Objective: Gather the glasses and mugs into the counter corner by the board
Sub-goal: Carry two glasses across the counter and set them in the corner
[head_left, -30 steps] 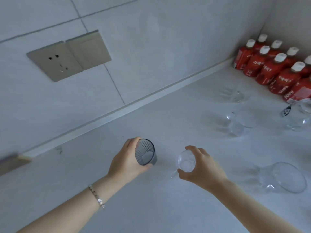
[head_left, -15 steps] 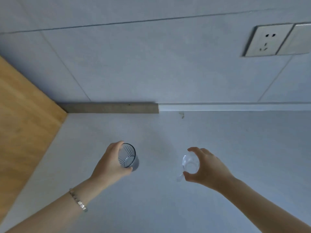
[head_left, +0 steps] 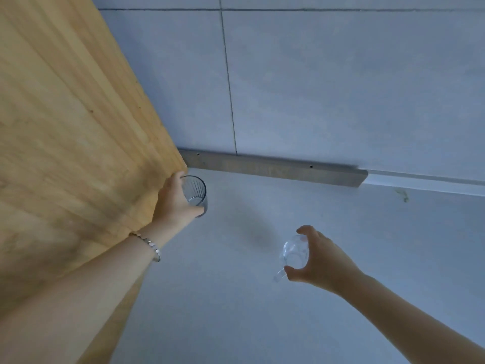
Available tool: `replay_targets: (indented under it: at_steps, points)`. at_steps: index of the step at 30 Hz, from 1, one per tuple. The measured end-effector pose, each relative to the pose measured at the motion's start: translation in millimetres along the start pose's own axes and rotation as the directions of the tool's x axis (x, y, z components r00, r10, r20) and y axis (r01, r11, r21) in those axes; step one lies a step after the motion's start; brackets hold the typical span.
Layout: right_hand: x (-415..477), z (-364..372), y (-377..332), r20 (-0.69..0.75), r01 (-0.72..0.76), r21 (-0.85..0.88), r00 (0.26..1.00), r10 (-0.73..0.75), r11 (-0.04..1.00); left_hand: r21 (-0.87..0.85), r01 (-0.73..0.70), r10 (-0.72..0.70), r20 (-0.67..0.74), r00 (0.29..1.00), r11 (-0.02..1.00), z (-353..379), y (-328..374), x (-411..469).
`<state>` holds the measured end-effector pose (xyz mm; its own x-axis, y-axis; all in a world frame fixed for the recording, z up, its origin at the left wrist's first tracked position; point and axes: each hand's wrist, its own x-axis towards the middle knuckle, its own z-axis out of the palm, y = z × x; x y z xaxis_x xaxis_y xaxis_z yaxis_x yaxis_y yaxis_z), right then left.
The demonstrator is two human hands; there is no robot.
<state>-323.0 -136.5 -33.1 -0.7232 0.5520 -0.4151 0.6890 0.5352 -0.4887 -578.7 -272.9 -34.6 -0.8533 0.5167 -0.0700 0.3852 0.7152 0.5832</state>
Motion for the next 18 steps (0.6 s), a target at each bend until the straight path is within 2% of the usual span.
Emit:
replay_targets:
  at_steps: [3,7,12,18]
  points:
    - [27.4,7.6,-19.2,0.016,-0.03,0.006,0.999,0.03,1.0,-0.031,0.03,-0.031,-0.016,0.999,0.999,5.2,-5.8,43.5]
    - [71.2,9.4,-45.5,0.008,-0.044,0.021,0.999,0.044,0.999,-0.048,0.047,-0.045,0.032,0.998,0.998,17.3,-6.9,83.2]
    - [143.9,7.3,-86.5,-0.051,-0.025,0.052,0.998,0.027,0.998,-0.063,0.047,-0.046,0.017,0.999,0.997,27.6,-14.7,114.2]
    - [202.1,11.2,-127.3,-0.028,0.081,0.003,0.996,-0.08,0.997,-0.012,0.009,-0.008,0.079,0.997,1.0,27.0,-20.2,119.4]
